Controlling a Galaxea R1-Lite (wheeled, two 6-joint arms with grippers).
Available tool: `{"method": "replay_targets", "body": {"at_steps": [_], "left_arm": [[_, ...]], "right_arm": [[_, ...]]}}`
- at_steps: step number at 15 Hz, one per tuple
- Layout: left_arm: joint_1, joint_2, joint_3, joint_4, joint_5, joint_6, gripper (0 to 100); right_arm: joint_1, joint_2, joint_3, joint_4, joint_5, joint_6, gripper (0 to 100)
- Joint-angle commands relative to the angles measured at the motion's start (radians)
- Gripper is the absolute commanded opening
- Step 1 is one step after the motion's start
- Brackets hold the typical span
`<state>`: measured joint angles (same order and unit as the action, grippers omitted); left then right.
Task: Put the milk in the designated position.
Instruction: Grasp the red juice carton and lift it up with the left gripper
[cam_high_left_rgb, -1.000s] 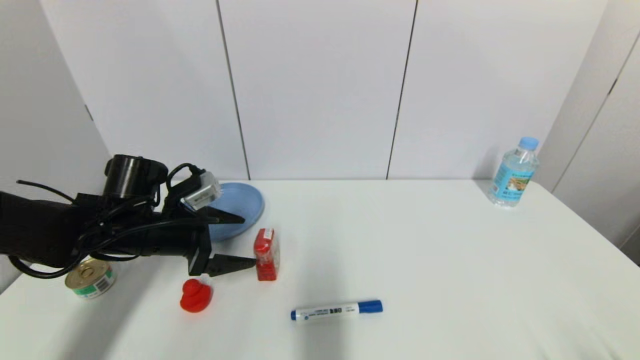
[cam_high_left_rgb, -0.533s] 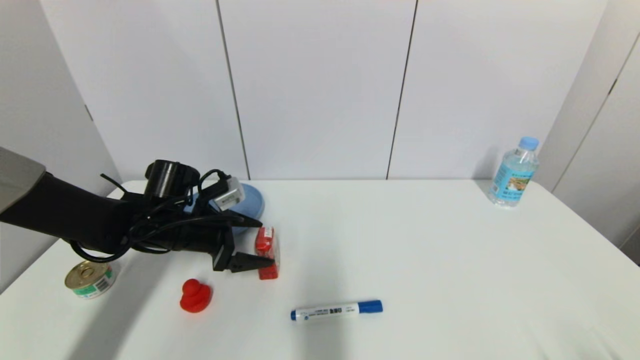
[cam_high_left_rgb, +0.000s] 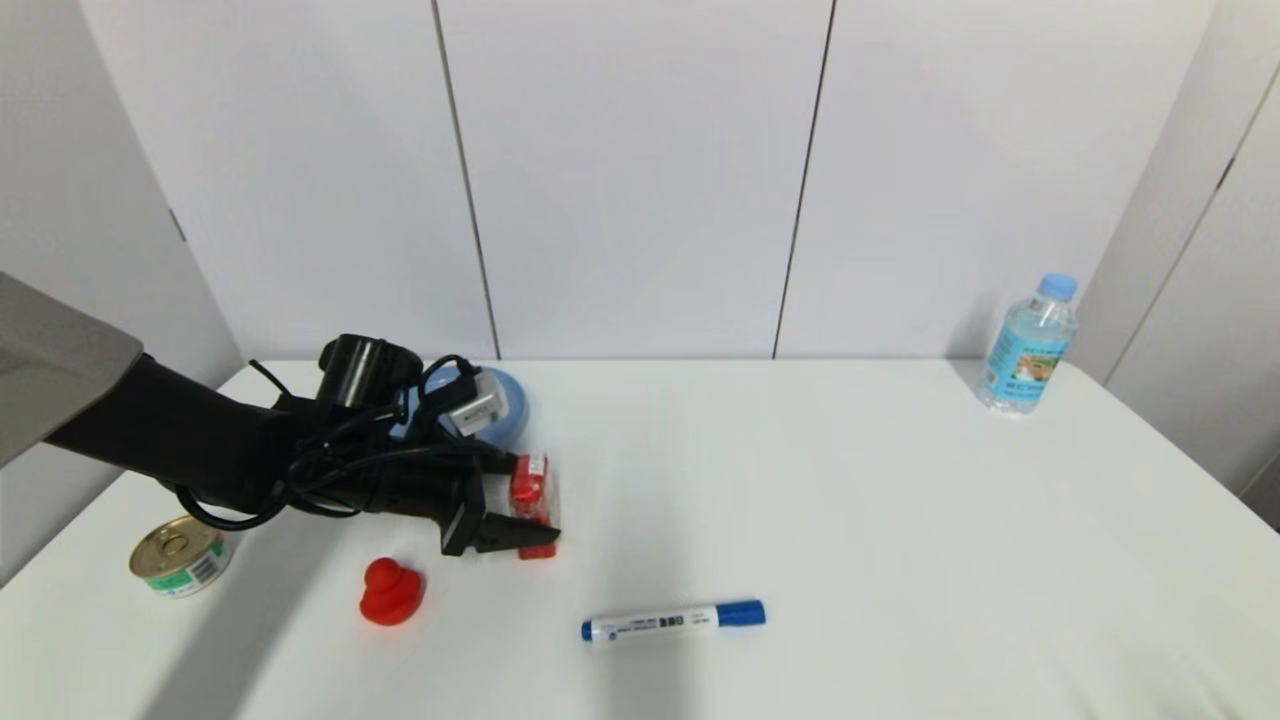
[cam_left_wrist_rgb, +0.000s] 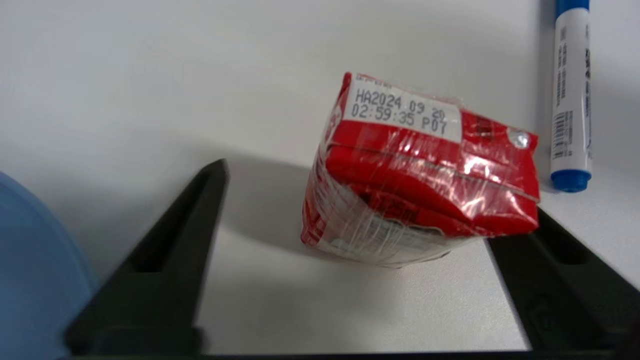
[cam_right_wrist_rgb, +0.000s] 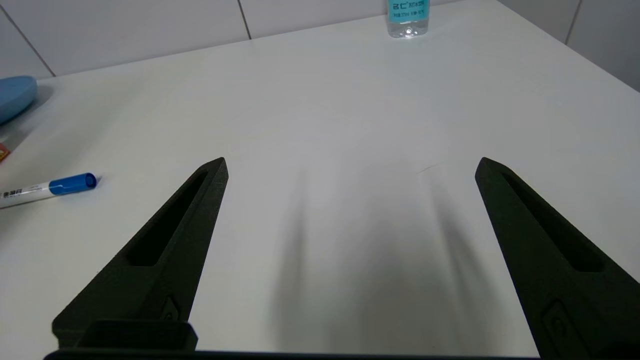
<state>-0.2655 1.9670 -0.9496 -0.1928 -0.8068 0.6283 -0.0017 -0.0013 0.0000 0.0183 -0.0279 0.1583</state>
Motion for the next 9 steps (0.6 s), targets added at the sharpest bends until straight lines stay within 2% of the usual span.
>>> {"method": "replay_targets", "body": {"at_steps": [1,9], "left_arm": [[0.0,-0.011,0.006,0.009,-0.005,0.004,0],[-0.003,-0.108,0.077,0.007,-0.005,-0.002,0]], "right_arm": [[0.0,0.001,0.0,0.0,0.0,0.001,100],[0.0,0.001,0.0,0.0,0.0,0.001,100]]}}
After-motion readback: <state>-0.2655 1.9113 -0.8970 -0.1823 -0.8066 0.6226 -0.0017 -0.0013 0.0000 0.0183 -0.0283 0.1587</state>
